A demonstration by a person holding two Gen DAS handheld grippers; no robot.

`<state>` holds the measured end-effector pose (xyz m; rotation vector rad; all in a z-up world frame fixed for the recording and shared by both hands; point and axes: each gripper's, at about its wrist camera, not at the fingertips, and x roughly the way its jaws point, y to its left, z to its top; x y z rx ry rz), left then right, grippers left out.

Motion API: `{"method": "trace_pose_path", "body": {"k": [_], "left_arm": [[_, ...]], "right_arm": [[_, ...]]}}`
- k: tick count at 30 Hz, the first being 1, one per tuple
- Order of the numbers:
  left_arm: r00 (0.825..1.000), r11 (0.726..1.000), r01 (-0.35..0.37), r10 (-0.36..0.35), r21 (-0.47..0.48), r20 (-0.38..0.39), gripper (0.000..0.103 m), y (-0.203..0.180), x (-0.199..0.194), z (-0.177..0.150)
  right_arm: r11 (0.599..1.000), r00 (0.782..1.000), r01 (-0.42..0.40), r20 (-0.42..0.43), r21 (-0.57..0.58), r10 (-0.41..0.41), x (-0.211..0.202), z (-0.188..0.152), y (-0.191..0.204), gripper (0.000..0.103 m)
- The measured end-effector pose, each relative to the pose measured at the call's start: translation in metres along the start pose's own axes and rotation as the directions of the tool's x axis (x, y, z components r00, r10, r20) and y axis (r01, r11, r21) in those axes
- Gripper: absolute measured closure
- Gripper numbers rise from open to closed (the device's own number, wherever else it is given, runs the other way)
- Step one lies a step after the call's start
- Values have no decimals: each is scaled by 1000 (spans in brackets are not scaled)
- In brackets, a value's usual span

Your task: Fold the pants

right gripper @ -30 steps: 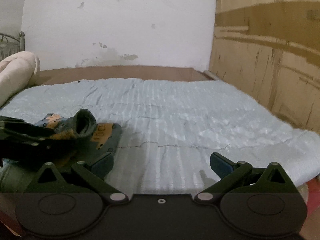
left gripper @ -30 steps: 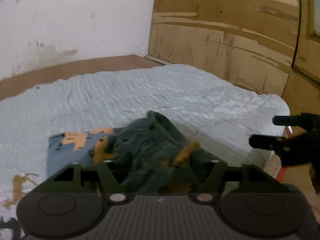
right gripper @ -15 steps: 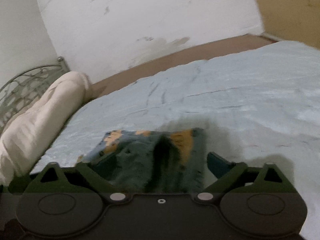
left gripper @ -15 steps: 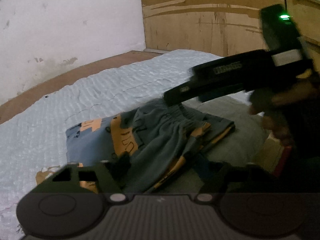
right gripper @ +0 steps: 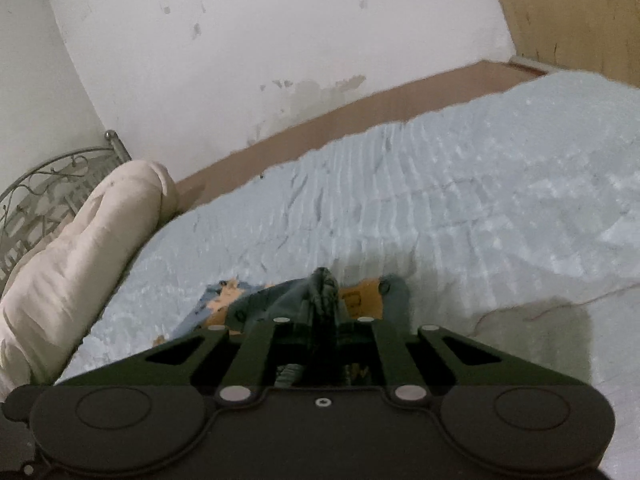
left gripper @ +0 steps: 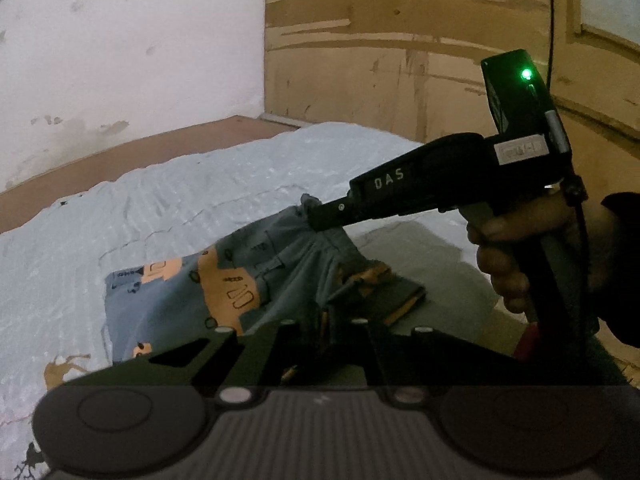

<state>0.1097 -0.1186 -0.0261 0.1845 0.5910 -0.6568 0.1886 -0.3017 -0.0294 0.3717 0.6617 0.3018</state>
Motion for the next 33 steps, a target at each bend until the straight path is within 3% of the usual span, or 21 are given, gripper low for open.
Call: {"method": "trace_pose_path", "body": {"k": [4,7,8,9,10,11,12,14,16,17,19,22,24,26,28,33], "left_arm": [[998,999,29,-30,-19,-51,99,0,16,-6],[998,997,33,-37,-71,-57,89,6,17,-11],[998,995,38,-42,-90,-43,79,9,13,-11],[998,994,47,-50,-101,-28,70,11,9,-11],[999,993,51,-52,-109,-11,43,14,5,-11],[999,992,34,-33,-117,10,24,17,1,-10],[1000,992,0,3,-127,26,20,20,-4,-9],[995,982,-81,89,-168,38,12,29,-8,-3],[980,952,-187,199,-242,25,2,42,-11,0],[968,933,-240,252,-267,12,0,46,-11,1],[936,890,-348,350,-295,-47,0,57,-6,1],[883,832,-470,436,-295,-175,0,74,5,-5],[859,817,-506,450,-277,-242,0,85,10,-15],[862,819,-497,428,-287,-271,1,90,11,-24],[878,825,-469,398,-315,-266,1,92,6,-31],[901,843,-422,348,-333,-261,1,93,-3,-43]], "right_arm": [[998,999,52,-14,-17,-53,-4,0,-1,94],[996,995,87,-52,-19,-88,4,-10,-6,87],[995,994,96,-49,-27,-97,4,-13,-5,78],[994,993,105,-44,-35,-106,2,-13,-5,75],[993,993,112,-39,-44,-114,0,-14,-4,72],[991,992,121,-32,-52,-122,-3,-13,-2,66],[989,990,135,-25,-58,-137,-4,-13,-1,61],[981,984,175,-14,-79,-177,-6,-11,5,37],[974,979,201,-2,-108,-202,-8,-9,14,19],[970,978,209,-1,-125,-211,-8,-9,19,10],[954,968,247,-6,-171,-252,-6,-9,32,1],[893,920,375,-19,-250,-391,3,-13,49,1],[856,889,421,-49,-299,-454,10,-18,54,1],[862,884,408,-105,-302,-455,14,-23,48,1],[877,882,398,-151,-270,-447,8,-28,40,1],[903,891,371,-192,-215,-412,-8,-39,25,1]]}}
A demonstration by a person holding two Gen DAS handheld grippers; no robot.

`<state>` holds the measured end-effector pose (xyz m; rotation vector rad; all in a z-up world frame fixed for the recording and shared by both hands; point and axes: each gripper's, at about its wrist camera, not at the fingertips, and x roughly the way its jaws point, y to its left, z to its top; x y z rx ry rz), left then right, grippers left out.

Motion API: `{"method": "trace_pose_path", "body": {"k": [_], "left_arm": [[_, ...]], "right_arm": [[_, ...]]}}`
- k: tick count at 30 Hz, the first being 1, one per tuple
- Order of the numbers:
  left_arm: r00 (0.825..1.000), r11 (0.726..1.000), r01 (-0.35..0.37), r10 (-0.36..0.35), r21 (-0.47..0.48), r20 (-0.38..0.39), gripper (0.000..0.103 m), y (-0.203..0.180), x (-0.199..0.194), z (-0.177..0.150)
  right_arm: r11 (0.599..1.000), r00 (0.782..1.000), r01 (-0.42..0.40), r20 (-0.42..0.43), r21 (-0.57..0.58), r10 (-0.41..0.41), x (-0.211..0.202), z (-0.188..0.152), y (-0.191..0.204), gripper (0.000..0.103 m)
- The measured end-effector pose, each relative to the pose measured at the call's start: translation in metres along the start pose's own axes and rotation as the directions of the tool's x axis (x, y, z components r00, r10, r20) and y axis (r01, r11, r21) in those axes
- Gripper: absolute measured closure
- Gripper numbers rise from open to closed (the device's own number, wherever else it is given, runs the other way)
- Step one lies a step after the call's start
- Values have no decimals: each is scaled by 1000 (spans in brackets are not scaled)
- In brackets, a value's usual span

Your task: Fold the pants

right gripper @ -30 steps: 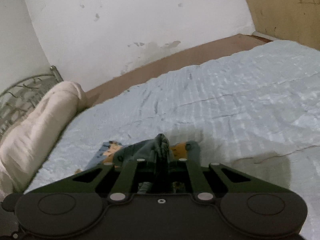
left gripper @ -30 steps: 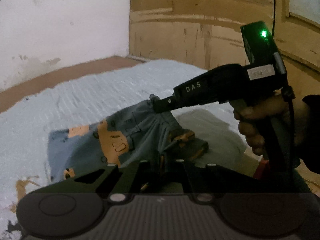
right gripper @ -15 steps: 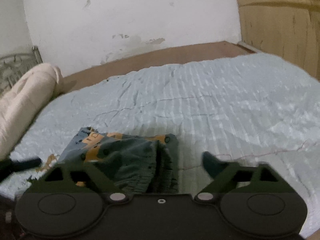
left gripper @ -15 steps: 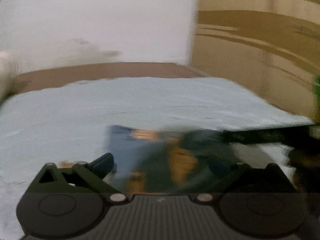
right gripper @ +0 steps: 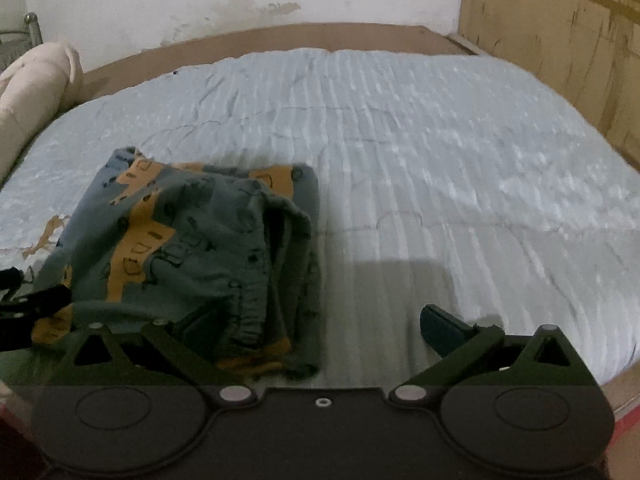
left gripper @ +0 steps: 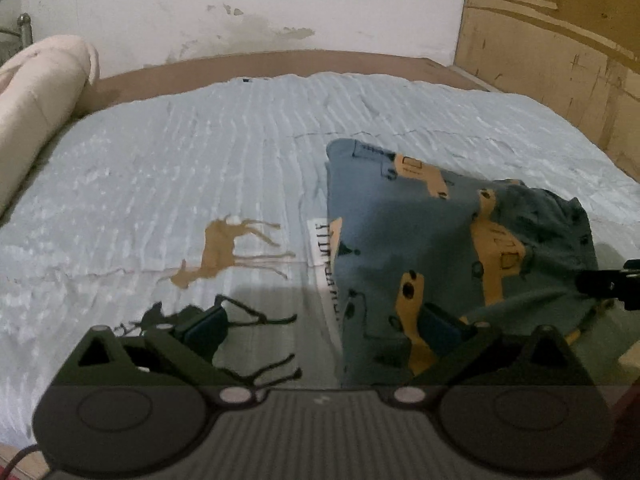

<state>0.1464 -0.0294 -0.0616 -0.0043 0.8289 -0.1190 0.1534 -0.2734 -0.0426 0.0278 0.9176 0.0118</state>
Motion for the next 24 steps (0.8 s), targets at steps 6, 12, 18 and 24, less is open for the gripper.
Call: {"method": "trace_pose_path", "body": {"k": [6,12,18,24], "left_arm": [[998,998,40,-38,-47,41,0,-2,-14,23],[998,997,30,-26,-68,64,0,-12,2,53],[1000,999,14,-14,-45,11,0,-11,46,70],[1000,1000,3,-4,-31,-17,0,-6,87,76]], "right_arm": [[998,989,-57,137,-27,60,-18,10,6,1],[991,962,-124,238,-57,135,-5,38,19,1],[985,960,-109,245,-131,139,21,47,26,1],[992,980,-4,199,-130,30,58,51,13,1]]}}
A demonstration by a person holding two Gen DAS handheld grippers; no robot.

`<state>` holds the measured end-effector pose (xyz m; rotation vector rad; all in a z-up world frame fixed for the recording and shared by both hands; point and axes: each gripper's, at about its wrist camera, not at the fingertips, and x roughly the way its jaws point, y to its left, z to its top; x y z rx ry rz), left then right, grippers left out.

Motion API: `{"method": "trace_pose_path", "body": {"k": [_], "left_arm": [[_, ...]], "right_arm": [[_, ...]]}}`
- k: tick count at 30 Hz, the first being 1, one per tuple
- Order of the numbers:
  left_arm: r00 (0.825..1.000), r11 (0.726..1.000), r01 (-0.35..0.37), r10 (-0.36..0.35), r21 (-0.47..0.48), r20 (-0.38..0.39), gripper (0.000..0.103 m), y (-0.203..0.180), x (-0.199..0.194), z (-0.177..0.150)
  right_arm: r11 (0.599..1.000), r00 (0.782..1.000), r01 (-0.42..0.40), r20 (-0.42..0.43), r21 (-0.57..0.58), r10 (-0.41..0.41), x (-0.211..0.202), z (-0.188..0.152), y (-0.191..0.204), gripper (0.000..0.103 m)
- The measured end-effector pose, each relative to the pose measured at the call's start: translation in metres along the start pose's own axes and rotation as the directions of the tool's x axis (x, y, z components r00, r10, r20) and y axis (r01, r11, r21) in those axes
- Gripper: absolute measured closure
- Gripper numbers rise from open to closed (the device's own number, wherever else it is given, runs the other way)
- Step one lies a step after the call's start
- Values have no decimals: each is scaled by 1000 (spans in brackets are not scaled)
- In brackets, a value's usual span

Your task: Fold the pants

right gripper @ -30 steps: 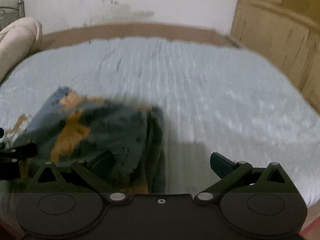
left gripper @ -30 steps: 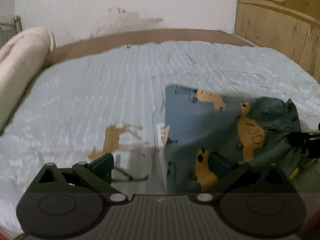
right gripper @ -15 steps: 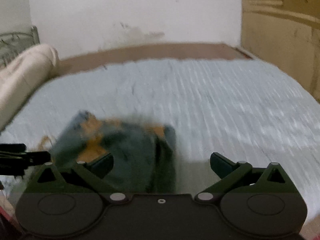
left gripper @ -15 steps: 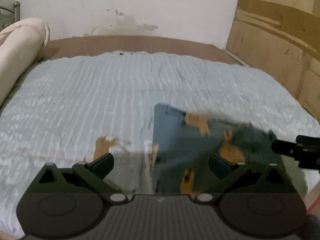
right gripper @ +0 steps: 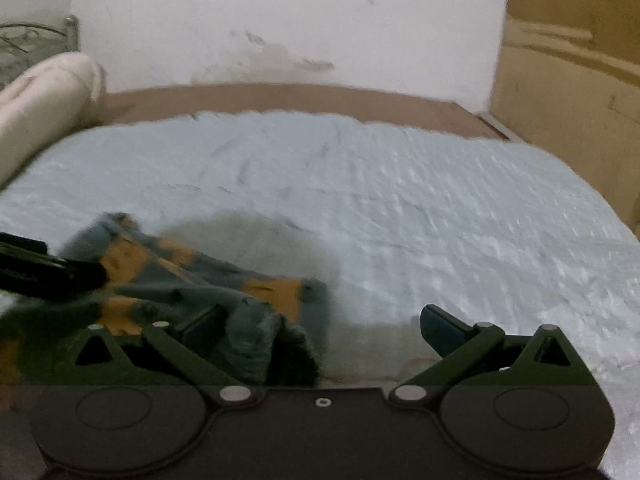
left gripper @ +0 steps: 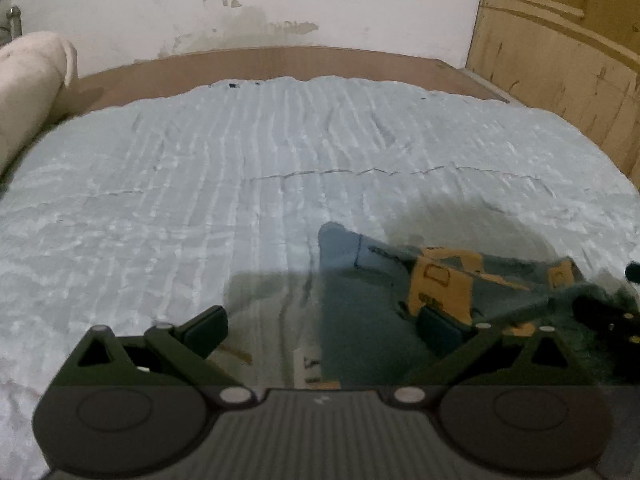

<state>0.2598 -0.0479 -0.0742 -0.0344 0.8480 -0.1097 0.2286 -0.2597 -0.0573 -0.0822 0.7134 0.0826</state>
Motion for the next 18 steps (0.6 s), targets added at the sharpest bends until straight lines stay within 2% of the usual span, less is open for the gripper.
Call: {"method": "trace_pose_path", "body": {"k": [1,3,6,9,11,14,16,18], "left_arm": [[1000,1000,2,-2,-12,0,0,2,3,1],[1000,1000,4,-4,-29,10,0,5,6,2],[999,999,-11,13,-46,39,0,8,1,6],[998,999,-19,23,-49,64,0,10,-9,8],[999,999,-26,28,-44,39,0,12,-11,7],[999,999,-5,6,-39,35,0,17,-23,-3],[999,1000,0,2,-27,55,0,20,-36,-11],[998,1000,-7,8,-18,69,0,23,-50,-18]], "right_arm": [[999,1000,-5,4,33,5,2,-1,-7,1],[997,999,32,10,75,-33,4,-3,-15,1],[992,999,12,36,124,-17,-2,-1,-22,1],[995,997,-33,67,92,27,-14,0,-16,1],[996,997,-64,50,58,61,-14,1,-12,1],[1000,1000,-10,-16,8,10,-11,-9,-7,1],[998,999,-32,-1,50,32,-22,-15,-11,1],[993,995,-93,43,76,90,-39,-21,-13,1]]}}
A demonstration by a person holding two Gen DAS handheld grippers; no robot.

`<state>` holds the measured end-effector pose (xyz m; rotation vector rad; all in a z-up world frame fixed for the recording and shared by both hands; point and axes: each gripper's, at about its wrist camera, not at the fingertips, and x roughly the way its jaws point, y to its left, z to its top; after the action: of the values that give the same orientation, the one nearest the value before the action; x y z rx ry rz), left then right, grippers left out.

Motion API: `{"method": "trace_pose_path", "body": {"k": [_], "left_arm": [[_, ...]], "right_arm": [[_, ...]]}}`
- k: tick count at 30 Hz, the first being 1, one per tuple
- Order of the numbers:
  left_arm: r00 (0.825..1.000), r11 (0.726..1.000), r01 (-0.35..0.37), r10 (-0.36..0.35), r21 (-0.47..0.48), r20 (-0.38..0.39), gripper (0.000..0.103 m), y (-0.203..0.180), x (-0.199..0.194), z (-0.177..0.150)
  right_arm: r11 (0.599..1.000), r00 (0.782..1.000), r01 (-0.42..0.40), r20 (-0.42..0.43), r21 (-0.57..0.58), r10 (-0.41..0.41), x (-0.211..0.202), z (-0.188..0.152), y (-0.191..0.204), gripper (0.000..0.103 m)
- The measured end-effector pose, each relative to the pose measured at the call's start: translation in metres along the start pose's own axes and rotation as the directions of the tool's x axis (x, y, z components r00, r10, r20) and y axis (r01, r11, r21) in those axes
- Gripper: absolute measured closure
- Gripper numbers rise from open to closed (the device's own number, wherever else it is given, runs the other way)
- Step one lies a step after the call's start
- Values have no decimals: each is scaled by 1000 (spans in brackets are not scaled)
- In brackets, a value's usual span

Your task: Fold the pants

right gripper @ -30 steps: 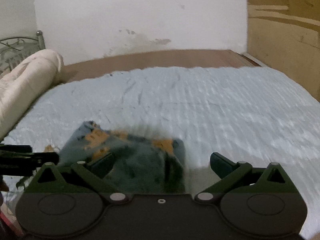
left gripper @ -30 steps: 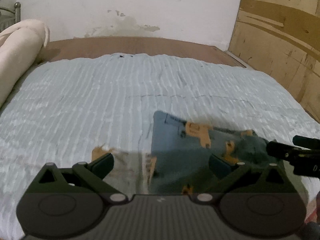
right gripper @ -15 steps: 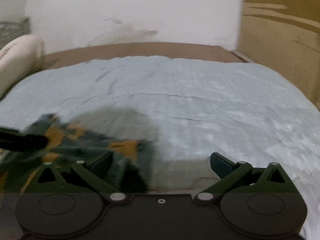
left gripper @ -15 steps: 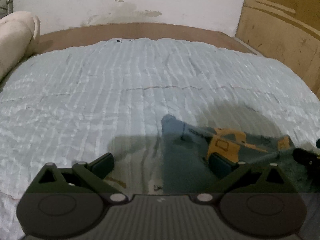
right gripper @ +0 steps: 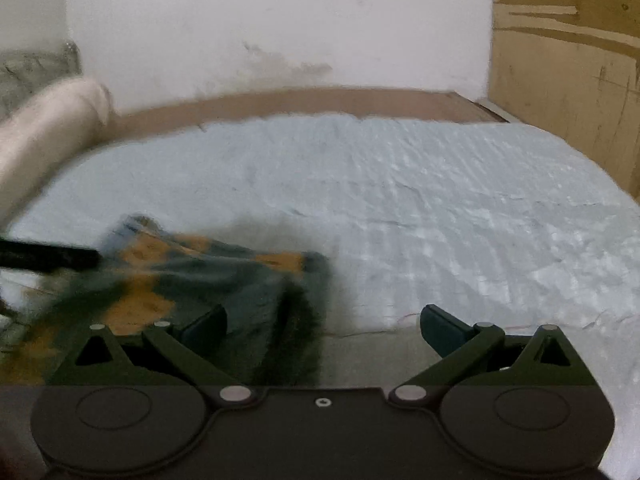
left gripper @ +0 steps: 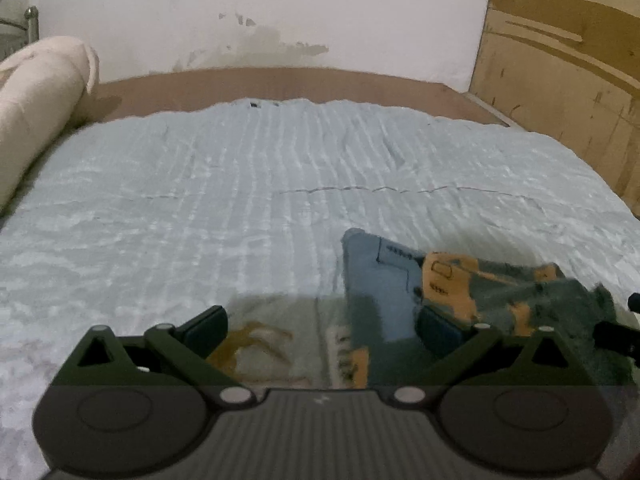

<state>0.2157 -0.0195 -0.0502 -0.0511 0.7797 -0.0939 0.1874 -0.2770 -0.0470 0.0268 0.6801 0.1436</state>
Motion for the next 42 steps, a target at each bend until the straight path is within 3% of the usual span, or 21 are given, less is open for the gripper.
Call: {"method": "trace_pose_path", "body": {"k": [2,5,9,14,30,42], "left_arm": [[1000,1000,5,-5,3,11,0,2,-15,-6],[999,999,35,-35,4,21,0,2,-35,-19],[998,999,54,-54,-6,-34,0,3,-45,-44],[995,991,65,-73,-113,-62,1,12,-53,-67],[995,996,59,-64,-66,-79,0,-3,-74,-71],[995,996,81,-83,-38,-52,0,-10,-78,-60]], "right_arm": [[1000,999,-27,17,-10,27,-14,-7,5,1],[999,999,-39,-28,-21,38,-22,-22,11,1],[998,998,-30,-50,59,33,-30,-38,6,1],[995,999,-7,-39,99,11,-47,-47,6,1],[995,998,-21,-50,102,27,-68,-55,15,1],[985,988,-148,-20,93,151,-73,-42,14,1]]}}
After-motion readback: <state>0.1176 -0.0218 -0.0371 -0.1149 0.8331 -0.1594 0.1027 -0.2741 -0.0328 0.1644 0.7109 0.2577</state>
